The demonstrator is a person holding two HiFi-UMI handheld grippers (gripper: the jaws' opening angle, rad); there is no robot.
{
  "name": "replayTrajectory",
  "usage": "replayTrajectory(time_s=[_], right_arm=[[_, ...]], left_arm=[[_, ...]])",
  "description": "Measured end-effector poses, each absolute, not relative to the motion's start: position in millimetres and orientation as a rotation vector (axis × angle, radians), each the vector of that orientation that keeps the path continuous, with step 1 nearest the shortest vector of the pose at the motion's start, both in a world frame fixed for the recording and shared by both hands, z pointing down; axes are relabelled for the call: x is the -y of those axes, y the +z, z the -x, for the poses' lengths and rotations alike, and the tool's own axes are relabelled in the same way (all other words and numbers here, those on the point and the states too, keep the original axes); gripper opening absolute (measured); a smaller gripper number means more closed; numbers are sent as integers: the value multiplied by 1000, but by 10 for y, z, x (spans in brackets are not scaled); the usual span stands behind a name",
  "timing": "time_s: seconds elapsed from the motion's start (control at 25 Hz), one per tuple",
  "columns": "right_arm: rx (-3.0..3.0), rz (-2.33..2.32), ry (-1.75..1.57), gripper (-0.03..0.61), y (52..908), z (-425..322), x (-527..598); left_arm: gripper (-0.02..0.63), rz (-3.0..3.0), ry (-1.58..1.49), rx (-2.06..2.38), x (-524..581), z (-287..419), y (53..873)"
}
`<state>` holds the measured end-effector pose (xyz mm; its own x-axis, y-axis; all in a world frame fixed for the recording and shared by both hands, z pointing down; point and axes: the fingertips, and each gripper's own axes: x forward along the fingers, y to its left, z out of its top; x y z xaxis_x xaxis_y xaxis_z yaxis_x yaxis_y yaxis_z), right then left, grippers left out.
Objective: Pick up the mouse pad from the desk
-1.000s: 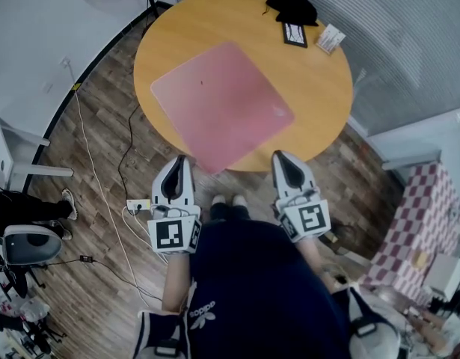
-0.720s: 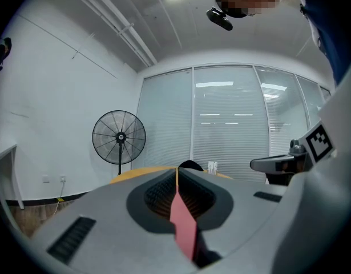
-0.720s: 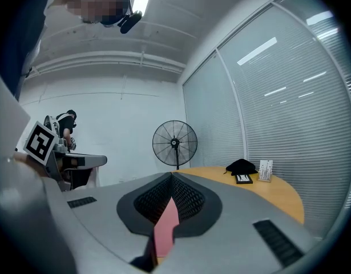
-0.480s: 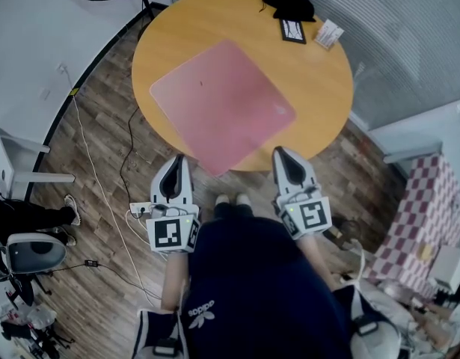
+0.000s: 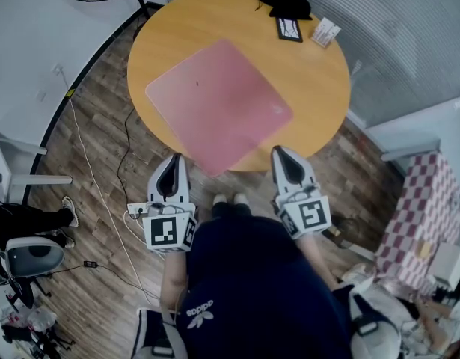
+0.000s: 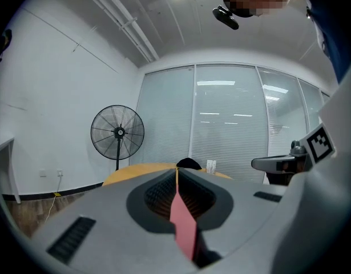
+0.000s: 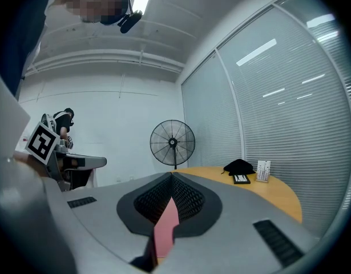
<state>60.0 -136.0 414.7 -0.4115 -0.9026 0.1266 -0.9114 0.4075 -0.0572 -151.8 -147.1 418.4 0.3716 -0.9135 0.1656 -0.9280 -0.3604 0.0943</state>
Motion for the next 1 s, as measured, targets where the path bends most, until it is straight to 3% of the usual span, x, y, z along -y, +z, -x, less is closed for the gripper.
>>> replayTrajectory(time_s=[0.32, 0.48, 0.64, 1.0], right_arm=[[2526, -1675, 203, 3, 4232, -702, 1344], [2505, -1663, 198, 3, 4311, -731, 1300], [2452, -1662, 240, 3, 4424, -754, 1288], [2439, -1654, 272, 3, 4513, -663, 1267]], left_arm=[[22, -2341, 183, 1562, 1541, 1590, 4507], [98, -2242, 224, 1394, 1500, 1508, 4864], [132, -2124, 211, 1238, 1439, 1400, 5232], [139, -1960, 295, 1056, 1258, 1269, 5942]])
